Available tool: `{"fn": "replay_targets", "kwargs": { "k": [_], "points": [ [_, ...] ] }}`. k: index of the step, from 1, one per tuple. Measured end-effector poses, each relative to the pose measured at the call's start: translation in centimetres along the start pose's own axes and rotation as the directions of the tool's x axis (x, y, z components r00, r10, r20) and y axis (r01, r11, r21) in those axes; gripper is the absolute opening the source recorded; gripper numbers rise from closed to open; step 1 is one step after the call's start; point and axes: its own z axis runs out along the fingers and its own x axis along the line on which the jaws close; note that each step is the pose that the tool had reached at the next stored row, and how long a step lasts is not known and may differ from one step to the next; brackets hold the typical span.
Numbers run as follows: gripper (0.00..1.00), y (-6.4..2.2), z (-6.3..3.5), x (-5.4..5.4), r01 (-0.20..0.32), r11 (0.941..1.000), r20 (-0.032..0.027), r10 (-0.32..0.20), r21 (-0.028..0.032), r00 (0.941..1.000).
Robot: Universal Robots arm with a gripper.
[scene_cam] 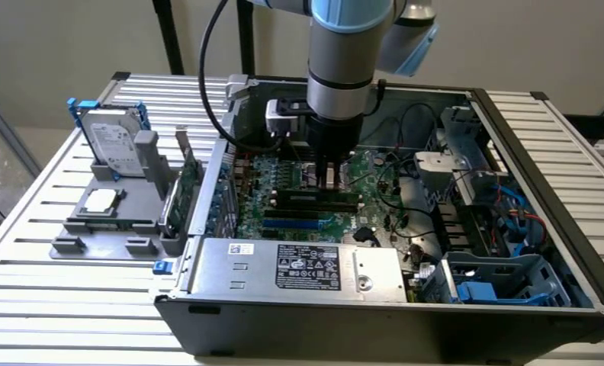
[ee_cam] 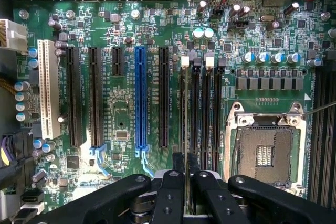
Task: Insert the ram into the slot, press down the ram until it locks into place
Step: 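Insert the ram into the slot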
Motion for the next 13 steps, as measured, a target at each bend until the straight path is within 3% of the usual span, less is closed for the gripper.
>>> {"fn": "replay_targets", "kwargs": {
  "k": [13],
  "points": [
    [0.13,0.0,0.48,-0.1,0.0,1.0,-0.0023,0.0,-0.0001,1.0]
  ]
}}
